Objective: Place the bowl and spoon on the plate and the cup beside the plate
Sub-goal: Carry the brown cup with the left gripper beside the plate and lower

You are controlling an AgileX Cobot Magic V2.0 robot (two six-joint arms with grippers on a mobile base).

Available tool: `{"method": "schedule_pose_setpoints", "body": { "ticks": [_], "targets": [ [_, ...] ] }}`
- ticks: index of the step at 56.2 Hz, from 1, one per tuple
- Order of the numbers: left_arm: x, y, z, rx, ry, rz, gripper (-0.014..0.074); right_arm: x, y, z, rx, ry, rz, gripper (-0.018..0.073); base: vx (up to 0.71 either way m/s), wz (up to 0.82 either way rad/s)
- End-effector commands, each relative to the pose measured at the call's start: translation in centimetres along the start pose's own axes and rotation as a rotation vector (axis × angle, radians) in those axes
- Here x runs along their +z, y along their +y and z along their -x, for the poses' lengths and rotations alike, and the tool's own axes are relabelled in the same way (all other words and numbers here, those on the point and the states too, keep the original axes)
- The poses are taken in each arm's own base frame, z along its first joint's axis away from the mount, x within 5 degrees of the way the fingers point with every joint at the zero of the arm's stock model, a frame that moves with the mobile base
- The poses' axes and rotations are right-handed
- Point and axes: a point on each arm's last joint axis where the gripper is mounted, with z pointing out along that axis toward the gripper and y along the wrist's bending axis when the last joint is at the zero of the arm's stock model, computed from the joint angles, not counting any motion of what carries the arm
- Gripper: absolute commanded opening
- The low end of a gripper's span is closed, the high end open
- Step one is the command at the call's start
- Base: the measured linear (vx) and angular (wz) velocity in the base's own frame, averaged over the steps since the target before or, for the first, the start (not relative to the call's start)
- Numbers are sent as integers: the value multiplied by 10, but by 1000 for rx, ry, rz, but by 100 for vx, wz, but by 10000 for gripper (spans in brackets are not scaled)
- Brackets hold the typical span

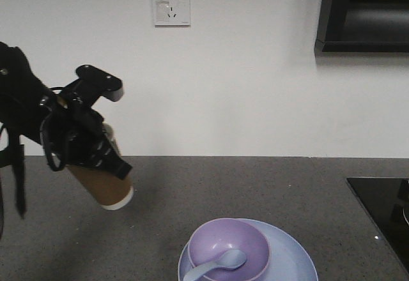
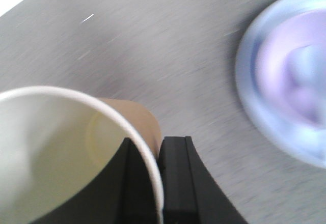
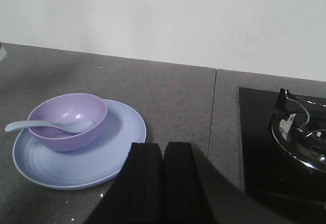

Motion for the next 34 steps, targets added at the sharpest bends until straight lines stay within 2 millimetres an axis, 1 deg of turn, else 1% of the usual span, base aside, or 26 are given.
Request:
{"method": "schedule_pose_setpoints", "body": {
  "ticks": [1, 6, 20, 24, 34],
  "targets": [
    [-19, -20, 19, 47, -141, -9, -3, 0, 0, 14, -12, -82, 2, -8, 0, 0],
    [-6, -33, 22, 75, -119, -41, -3, 0, 0, 14, -12, -82, 2, -8, 0, 0],
    [29, -59, 25, 119, -52, -108, -3, 0, 0, 13, -12, -78, 2, -8, 0, 0],
    [38, -63, 25, 125, -31, -118, -3, 0, 0, 13, -14, -80, 0, -8, 0, 0],
    [58, -61, 21, 74, 23, -111, 0, 0, 0, 14, -18, -80, -3, -8, 0, 0]
  ]
}}
